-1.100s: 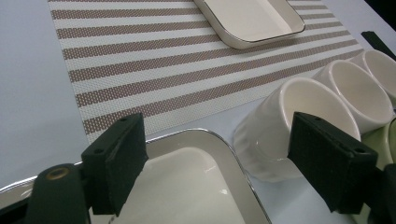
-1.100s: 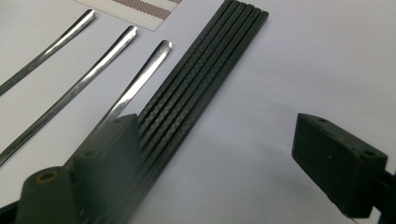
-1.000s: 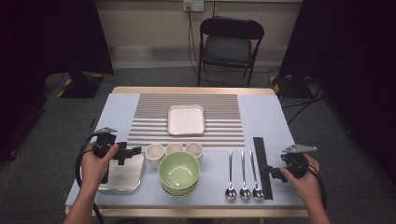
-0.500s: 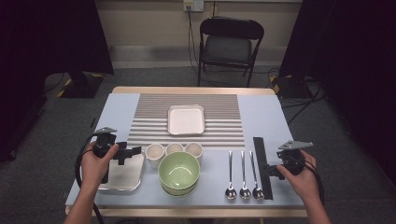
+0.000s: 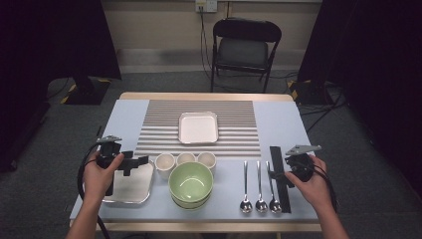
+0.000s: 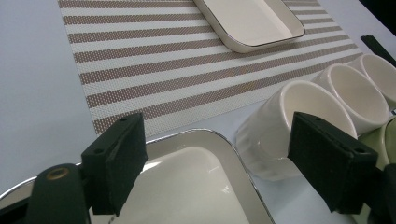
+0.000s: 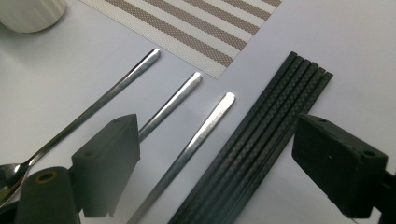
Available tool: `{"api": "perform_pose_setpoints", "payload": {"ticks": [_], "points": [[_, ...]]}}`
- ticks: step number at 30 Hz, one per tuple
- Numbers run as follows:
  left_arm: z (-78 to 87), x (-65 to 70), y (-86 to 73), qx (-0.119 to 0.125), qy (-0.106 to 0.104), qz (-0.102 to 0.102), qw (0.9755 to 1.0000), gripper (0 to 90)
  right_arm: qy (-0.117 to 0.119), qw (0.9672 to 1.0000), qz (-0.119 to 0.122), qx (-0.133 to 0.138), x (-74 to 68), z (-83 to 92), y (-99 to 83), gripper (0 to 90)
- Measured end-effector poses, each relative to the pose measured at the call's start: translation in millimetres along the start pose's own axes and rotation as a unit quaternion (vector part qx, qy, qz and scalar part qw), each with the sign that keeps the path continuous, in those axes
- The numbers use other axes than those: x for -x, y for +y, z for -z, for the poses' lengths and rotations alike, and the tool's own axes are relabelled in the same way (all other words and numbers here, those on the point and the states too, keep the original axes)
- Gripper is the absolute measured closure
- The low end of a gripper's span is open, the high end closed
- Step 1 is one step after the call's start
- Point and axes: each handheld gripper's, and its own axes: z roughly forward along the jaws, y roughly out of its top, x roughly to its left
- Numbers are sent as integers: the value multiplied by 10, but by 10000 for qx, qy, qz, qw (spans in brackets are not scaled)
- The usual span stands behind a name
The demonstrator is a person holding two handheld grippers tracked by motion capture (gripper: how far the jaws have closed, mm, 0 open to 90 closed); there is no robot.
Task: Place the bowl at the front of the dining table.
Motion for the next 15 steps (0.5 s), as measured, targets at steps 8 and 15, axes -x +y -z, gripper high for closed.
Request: {"api": "perform_pose_setpoints", "payload": {"ticks": [8, 15], "points": [[2, -15, -11, -13, 22, -11, 10000, 191, 81, 9998, 164, -73, -84, -35, 112, 143], [-4, -17, -17, -36, 53, -62, 10000, 191, 147, 9995, 280, -75, -154, -50, 202, 144]]}}
